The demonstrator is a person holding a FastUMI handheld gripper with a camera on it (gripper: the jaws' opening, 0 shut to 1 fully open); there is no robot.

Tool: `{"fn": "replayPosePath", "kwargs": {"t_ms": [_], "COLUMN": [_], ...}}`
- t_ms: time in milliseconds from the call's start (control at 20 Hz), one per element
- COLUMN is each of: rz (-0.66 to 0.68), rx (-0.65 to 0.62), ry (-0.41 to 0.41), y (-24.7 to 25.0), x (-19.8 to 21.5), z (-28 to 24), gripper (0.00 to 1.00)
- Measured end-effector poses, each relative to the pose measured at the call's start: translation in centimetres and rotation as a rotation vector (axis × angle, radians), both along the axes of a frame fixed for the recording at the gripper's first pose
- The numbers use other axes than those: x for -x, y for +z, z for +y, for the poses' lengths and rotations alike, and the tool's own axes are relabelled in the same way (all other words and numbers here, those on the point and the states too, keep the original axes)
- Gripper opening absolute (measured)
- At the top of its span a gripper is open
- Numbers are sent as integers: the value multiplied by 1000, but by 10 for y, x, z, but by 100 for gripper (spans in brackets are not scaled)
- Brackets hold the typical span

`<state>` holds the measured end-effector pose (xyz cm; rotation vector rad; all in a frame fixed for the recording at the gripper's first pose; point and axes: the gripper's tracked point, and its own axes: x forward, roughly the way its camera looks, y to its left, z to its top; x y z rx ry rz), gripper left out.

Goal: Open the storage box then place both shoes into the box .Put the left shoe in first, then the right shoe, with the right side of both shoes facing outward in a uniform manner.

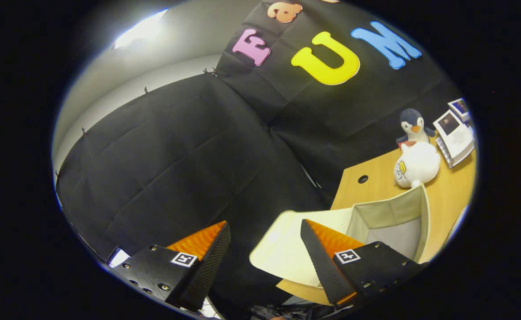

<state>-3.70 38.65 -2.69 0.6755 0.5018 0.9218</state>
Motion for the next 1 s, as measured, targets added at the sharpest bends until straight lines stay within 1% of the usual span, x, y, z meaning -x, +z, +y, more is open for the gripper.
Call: {"fn": "replayPosePath", "kwargs": {"t_ms": [200, 350, 650, 1000], "rz": [-66, -86, -114, -61], "rx": [106, 161, 316, 407], "ry": [-69, -122, -212, -293], "y": [-11, -18, -57, -105], "x": [-12, -23, -42, -50], "z": [-40, -75, -147, -206], "gripper": [97, 97, 97, 97]}}
